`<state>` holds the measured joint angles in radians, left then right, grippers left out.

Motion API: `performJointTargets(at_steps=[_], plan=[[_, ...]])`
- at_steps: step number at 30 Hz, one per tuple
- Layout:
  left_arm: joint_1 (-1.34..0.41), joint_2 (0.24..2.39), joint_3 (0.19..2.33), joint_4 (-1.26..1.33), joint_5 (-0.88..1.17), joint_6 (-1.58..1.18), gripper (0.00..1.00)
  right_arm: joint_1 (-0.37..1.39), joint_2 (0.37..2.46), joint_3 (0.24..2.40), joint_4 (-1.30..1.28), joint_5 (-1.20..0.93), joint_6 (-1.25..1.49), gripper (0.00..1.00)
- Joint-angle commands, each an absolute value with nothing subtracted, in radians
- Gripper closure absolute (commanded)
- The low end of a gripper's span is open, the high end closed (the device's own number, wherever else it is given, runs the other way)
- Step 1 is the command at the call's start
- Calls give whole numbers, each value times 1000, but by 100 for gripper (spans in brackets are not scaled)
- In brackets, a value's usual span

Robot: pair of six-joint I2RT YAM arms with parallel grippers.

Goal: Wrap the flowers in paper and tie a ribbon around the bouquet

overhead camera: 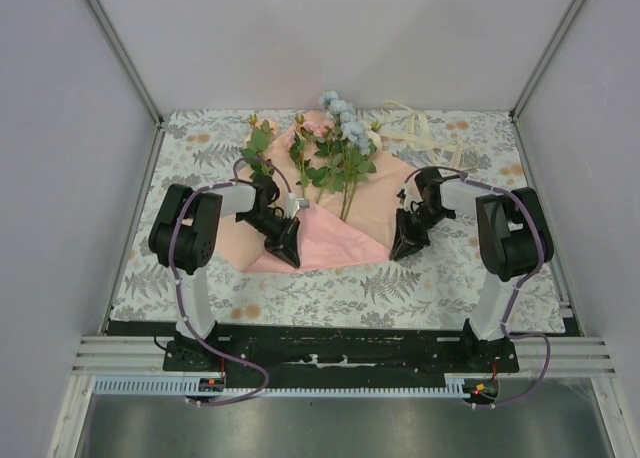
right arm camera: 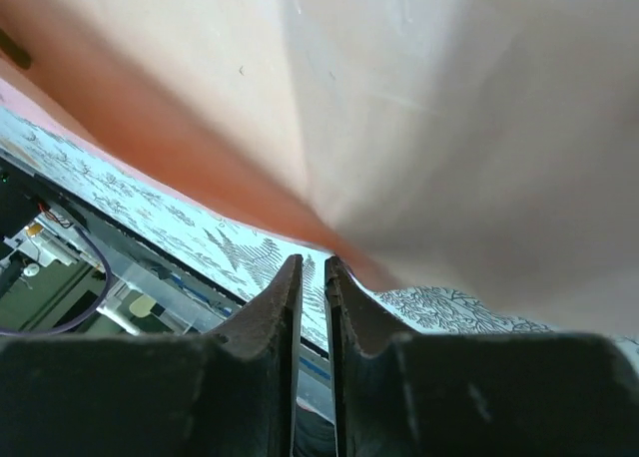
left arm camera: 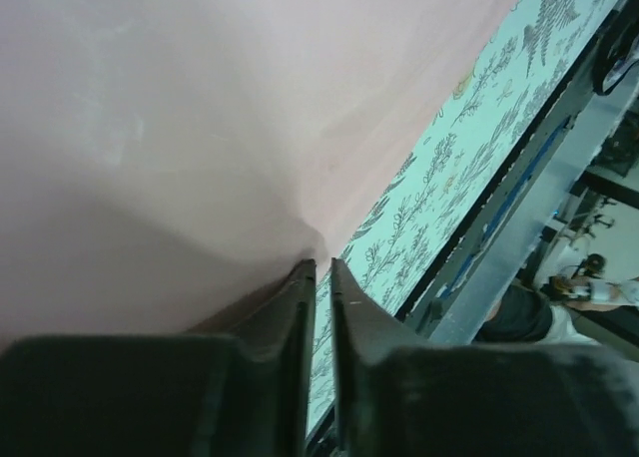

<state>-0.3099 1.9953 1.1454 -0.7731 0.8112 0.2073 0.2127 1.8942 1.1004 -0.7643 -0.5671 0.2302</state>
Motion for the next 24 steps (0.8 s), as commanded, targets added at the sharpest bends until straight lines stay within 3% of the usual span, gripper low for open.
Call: performJointTargets(at_steps=[1, 4, 8, 10, 13, 17, 24], plan=[[-279, 1873, 1183, -762, 782, 270, 71, 213, 1807, 1155, -759, -615, 127, 75], [-227, 1786, 1261, -759, 831, 213, 54, 218, 1757, 1186, -721, -629, 130, 67], [-164, 1724, 1353, -681, 735, 48, 38, 233, 1788, 1249, -713, -626, 152, 65], [-155, 1746, 1393, -634, 538, -78, 38, 244, 1812, 1262, -698, -626, 161, 63], [-112, 1837, 1446, -646, 427, -136, 36, 262, 1853, 1282, -666, -626, 176, 59], [-87, 1936, 1480, -614, 416, -161, 37, 279, 1890, 1304, -632, -637, 193, 50], [-115, 2037, 1502, -503, 394, -202, 42, 327, 1962, 1351, -589, -641, 212, 55]])
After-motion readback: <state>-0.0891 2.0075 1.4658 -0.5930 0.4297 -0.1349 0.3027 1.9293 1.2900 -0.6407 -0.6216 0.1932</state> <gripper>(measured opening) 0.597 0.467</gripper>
